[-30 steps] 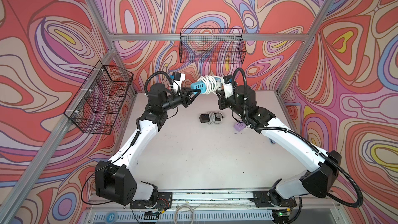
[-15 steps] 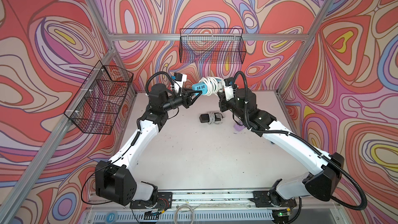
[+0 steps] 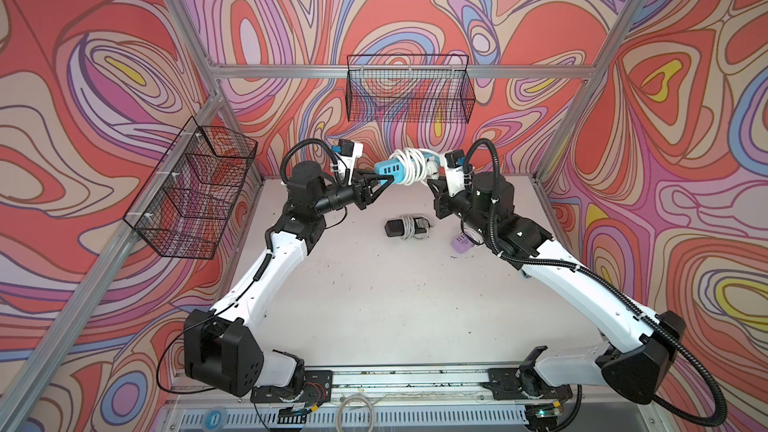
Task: Unwrap the cord wrapped around the power strip
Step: Unwrap the power cord from the power strip.
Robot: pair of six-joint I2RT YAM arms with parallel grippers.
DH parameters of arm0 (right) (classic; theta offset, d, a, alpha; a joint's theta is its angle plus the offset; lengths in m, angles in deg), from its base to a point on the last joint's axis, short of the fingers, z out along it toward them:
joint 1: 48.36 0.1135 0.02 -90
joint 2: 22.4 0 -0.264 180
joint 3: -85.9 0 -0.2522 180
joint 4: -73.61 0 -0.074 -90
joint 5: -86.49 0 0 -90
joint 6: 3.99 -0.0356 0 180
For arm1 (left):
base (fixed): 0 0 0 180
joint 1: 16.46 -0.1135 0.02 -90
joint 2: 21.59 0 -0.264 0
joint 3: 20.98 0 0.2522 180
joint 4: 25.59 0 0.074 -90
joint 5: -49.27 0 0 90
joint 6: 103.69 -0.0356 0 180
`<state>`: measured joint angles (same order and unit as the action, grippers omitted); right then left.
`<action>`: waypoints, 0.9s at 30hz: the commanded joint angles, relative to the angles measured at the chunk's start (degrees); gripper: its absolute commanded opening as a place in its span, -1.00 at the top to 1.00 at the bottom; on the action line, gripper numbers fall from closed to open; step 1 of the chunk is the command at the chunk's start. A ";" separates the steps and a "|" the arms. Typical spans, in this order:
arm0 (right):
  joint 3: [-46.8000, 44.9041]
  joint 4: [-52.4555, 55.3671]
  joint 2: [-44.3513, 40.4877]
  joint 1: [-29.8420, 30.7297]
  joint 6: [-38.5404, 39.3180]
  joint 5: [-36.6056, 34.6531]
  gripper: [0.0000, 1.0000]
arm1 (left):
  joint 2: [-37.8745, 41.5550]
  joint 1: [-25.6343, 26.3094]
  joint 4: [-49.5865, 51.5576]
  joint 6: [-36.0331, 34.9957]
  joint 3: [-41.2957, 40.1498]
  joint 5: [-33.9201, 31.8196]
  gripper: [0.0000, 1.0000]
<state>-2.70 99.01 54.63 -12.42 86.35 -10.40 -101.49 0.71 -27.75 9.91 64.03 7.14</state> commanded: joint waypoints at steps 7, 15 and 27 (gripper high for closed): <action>3.26 -0.21 2.59 1.50 -0.46 2.46 1.00 | 0.88 0.02 -1.25 -3.54 0.57 -1.22 1.00; 3.84 -0.30 3.16 2.82 -0.58 1.70 1.00 | 0.27 0.12 0.89 -6.08 0.39 -3.14 1.00; 2.09 2.19 0.29 -4.30 -0.15 3.67 1.00 | 0.53 0.02 1.32 -6.53 0.47 -3.32 1.00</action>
<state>-0.44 101.85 57.45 -14.80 85.28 -5.90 -101.60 1.06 -24.51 5.34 64.03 3.84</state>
